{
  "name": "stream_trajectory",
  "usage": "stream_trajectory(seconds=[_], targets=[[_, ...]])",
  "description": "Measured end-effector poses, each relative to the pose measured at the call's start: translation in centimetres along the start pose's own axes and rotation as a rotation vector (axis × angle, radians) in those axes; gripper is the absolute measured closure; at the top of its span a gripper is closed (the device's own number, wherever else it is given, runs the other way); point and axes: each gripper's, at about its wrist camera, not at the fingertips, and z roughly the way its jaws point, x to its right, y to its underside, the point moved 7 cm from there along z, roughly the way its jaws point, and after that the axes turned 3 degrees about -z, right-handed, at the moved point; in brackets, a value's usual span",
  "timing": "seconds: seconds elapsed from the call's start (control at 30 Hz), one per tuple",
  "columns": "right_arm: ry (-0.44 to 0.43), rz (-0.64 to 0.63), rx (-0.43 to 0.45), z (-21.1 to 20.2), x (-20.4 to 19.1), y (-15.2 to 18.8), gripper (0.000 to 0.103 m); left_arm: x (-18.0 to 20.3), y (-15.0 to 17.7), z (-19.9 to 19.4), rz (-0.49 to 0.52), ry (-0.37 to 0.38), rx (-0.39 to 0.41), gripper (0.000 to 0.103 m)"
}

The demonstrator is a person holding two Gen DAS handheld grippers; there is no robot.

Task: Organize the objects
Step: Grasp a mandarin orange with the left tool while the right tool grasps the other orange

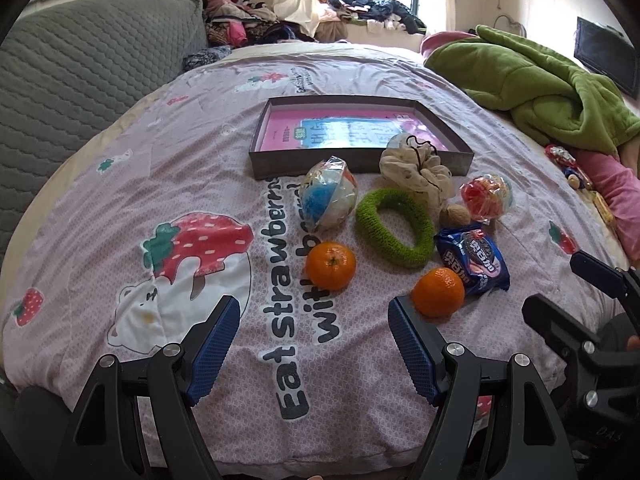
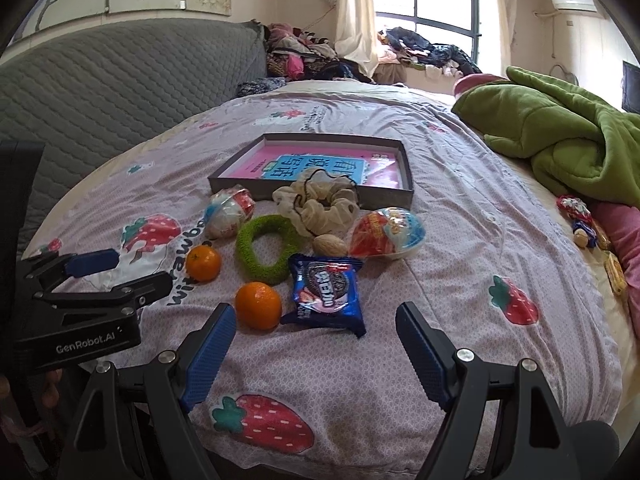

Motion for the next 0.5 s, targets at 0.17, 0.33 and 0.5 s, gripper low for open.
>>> stream_trajectory(seconds=[0.17,0.33,0.5], targets=[[-0.002,-0.025,-0.021,0.9,-0.8,0.4,0.022,-0.4,0.1,0.6,-0.012,0.020,-0.012,0.025],[-0.006,-0.049,-0.041,2.1,-1.6,0.6,0.022,-0.6,0.0,1.6,-0.014,0.038,-0.024,0.025],[-0.009,-0.086,-0.072,3.5,-2.5,0.9,0.022,-0.6,-0.3,2.8,-0.010,0.065,-0.038,0.025]])
